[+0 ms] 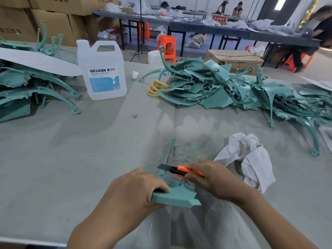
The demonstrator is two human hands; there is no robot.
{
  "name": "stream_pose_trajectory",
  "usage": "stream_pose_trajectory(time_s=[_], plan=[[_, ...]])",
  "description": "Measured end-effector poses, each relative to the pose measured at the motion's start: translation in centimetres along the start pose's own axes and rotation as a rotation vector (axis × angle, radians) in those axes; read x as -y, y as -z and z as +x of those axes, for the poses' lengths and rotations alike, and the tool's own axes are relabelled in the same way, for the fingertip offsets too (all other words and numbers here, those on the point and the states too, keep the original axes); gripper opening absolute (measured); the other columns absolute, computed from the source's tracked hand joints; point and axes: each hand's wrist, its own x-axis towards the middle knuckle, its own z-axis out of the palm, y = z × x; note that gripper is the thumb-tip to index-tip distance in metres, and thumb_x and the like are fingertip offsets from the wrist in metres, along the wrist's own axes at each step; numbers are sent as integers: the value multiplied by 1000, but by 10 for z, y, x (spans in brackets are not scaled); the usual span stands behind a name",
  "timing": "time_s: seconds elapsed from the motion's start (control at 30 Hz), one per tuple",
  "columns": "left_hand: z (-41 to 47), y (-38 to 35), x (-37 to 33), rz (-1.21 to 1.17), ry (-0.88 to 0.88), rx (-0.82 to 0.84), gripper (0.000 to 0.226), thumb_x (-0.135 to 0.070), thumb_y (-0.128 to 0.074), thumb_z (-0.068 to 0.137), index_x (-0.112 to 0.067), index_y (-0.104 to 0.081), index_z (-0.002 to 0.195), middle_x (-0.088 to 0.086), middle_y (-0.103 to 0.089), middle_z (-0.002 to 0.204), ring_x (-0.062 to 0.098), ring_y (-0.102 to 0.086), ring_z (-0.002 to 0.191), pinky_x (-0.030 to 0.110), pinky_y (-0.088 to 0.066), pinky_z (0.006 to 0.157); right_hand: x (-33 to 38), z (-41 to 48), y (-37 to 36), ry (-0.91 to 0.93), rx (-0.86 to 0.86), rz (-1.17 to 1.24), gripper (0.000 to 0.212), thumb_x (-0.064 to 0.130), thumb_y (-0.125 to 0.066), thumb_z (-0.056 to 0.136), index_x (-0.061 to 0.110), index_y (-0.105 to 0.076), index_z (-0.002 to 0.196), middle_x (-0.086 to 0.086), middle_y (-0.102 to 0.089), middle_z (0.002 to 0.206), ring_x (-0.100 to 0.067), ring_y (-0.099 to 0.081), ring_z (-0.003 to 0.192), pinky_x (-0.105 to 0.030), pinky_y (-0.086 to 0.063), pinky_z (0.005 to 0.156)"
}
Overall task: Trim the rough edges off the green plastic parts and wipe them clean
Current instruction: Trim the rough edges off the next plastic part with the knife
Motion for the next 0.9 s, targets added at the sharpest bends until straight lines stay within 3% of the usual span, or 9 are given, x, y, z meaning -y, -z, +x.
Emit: stream_pose_trajectory(time_s=[0.2, 0.27, 0.4, 0.57, 0.67, 0.9], plan=[[-2, -2, -1, 4, 11, 7, 31, -60, -62, 88, -50, -59, 117, -25, -64, 104, 0, -46, 98, 20, -44, 78, -14, 24, 2, -182, -115, -120, 31, 52, -45, 103, 37, -61, 124, 5, -57, 93, -18, -57, 83, -37, -51, 75], [-2, -1, 0, 2, 17, 7, 31, -60, -62, 87, -51, -59, 116, -26, -64, 103, 0, -45, 98, 19, -44, 79, -19, 30, 4, -241, -191, -184, 32, 53, -43, 104, 36, -59, 125, 5, -54, 91, -19, -54, 78, -35, -47, 68], [-4, -1, 1, -8, 17, 1, 31, -59, -63, 86, -51, -60, 117, -28, -64, 106, 0, -45, 97, 18, -44, 79, -8, 32, -1, -245, -289, -299, 32, 53, -41, 104, 36, -57, 126, 7, -49, 89, -19, -54, 74, -34, -45, 64], [-4, -1, 2, 2, 13, 22, 31, -59, -63, 86, -51, -60, 116, -29, -64, 106, -1, -44, 94, 10, -36, 70, -2, 15, -2, -108, -106, -128, 26, 57, -46, 101, 40, -60, 115, 10, -55, 88, -14, -57, 80, -32, -45, 66], [-3, -3, 3, 26, 7, 26, 31, -59, -62, 87, -52, -59, 117, -30, -62, 110, -2, -42, 95, 8, -34, 70, -2, 2, 1, 11, 15, 37, 28, 58, -48, 101, 44, -62, 121, 11, -62, 92, -8, -58, 80, -31, -49, 74], [-2, -4, 2, 17, 4, 19, 34, -61, -61, 85, -52, -59, 118, -30, -62, 112, -2, -42, 96, 7, -33, 71, -1, -2, 8, 74, 79, 75, 30, 60, -49, 100, 39, -64, 116, 11, -62, 89, -7, -56, 79, -36, -49, 75]])
